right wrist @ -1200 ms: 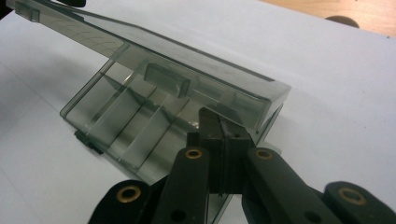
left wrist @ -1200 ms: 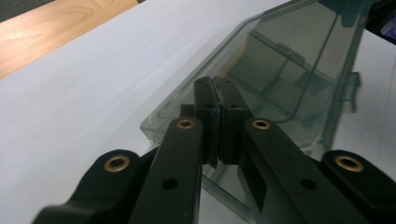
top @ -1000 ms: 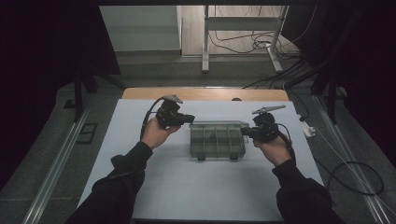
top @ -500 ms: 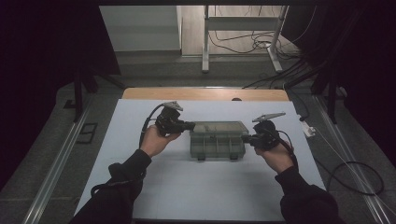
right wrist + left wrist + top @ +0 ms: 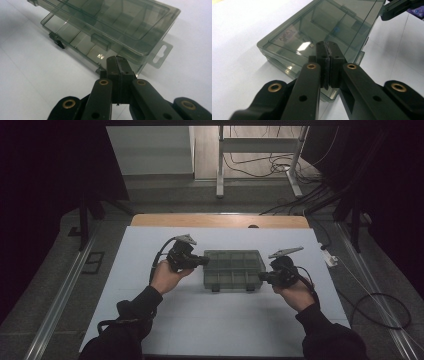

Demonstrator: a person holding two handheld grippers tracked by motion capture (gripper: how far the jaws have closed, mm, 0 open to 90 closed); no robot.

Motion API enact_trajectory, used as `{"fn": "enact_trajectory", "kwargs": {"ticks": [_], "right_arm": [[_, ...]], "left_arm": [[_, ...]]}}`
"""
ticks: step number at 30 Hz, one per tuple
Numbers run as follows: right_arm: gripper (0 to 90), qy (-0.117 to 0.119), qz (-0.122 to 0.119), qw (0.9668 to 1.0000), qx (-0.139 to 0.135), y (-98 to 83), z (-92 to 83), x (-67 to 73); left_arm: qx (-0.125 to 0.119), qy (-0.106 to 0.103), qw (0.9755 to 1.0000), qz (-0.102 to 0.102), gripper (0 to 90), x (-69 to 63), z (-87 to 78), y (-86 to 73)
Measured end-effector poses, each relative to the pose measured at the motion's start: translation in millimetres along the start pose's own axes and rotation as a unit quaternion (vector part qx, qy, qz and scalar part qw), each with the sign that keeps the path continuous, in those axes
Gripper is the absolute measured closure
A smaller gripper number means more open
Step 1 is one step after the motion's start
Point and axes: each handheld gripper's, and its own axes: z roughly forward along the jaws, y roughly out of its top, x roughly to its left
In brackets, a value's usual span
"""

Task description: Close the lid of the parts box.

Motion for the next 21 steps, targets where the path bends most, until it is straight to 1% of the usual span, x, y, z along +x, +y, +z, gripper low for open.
{"fn": "enact_trajectory", "kwargs": {"ticks": [6, 10, 15, 19, 21], "right_arm": [[88.8, 0.007, -0.011, 0.9999, 0.003, -4.0, -3.9, 6.2], [88.8, 0.011, -0.018, 0.9998, -0.006, -3.3, -8.4, 8.8], [88.8, 0.003, -0.015, 0.9998, -0.014, -0.6, -6.0, 4.7], [88.8, -0.004, -0.011, 0.9998, -0.016, 1.7, -1.1, 1.1], [88.8, -0.009, -0.014, 0.9998, -0.015, 2.4, 1.8, 0.3]], "left_arm": [[0.005, -0.001, 1.0000, -0.002, 88.1, -0.6, 2.8, -2.9], [0.011, -0.002, 0.9999, -0.004, 88.1, -1.8, 6.0, -5.3], [0.021, -0.001, 0.9998, -0.005, 88.1, -2.8, 9.8, -10.5], [0.028, 0.000, 0.9996, -0.008, 88.1, -3.6, 13.4, -14.9], [0.033, 0.002, 0.9994, -0.008, 88.1, -4.1, 15.3, -16.6]]}}
